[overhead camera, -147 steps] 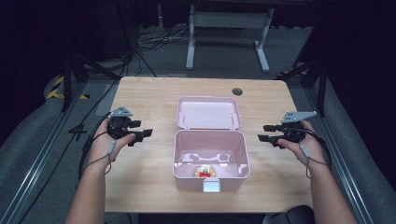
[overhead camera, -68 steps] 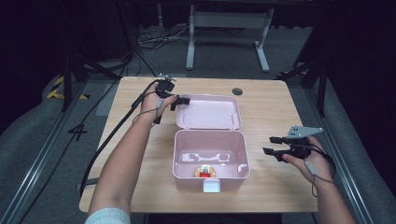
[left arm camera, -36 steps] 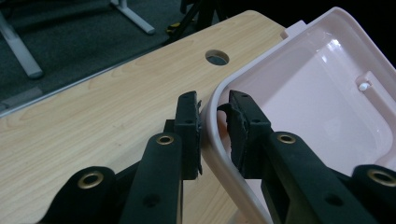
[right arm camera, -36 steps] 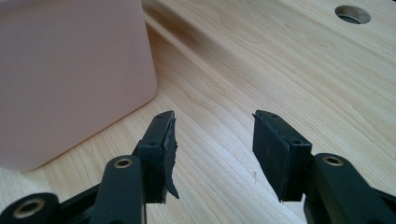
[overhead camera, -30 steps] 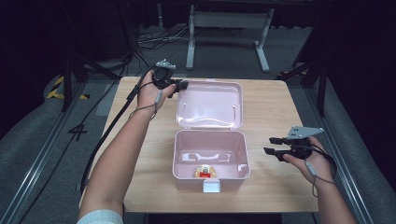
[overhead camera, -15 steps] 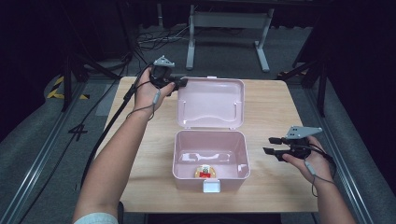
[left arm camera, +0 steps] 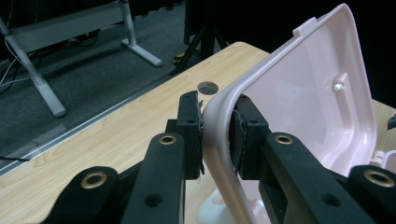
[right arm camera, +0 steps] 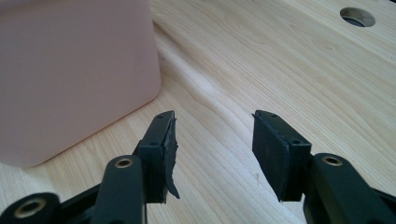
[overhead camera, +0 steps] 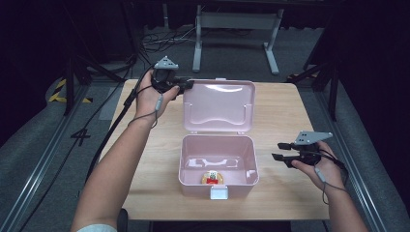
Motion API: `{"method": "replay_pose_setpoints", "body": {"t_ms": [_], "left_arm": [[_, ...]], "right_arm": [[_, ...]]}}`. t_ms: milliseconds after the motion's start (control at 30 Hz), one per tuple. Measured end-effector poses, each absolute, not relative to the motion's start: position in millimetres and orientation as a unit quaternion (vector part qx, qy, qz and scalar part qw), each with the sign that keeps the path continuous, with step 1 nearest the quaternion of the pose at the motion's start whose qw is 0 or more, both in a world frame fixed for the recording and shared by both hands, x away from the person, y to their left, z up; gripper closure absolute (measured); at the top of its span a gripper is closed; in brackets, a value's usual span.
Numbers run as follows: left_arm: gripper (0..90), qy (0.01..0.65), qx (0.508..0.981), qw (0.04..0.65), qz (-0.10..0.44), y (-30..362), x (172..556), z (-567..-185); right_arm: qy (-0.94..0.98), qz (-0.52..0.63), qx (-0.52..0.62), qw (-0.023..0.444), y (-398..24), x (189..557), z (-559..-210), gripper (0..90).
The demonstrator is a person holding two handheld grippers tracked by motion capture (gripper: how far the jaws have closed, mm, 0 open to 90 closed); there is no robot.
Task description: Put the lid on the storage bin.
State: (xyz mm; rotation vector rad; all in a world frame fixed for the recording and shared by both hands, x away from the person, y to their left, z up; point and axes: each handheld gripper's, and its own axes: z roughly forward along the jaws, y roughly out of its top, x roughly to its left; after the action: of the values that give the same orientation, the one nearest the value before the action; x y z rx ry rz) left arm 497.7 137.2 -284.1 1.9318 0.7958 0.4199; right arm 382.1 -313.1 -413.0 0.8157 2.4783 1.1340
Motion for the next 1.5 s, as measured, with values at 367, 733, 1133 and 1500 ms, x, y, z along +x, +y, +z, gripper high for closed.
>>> {"method": "replay_pose_setpoints", "body": {"t_ms": [367,733,1133,1500], "left_arm": [[74.9,0.316,0.785,0.498,0.190,138,475,-275],[72.3,0.307,0.778,0.508,0.206,139,447,-268],[70.2,0.313,0.756,0.530,0.221,139,423,-271],[68.9,0.310,0.741,0.543,0.247,137,401,-276]], "right_arm": [[0.864,0.394,0.275,0.152,-307,378,-408,51.0],[0.865,0.397,0.266,0.153,-302,375,-403,51.0],[0.862,0.409,0.257,0.156,-297,369,-394,51.1],[0.859,0.418,0.252,0.158,-294,364,-387,51.2]]}}
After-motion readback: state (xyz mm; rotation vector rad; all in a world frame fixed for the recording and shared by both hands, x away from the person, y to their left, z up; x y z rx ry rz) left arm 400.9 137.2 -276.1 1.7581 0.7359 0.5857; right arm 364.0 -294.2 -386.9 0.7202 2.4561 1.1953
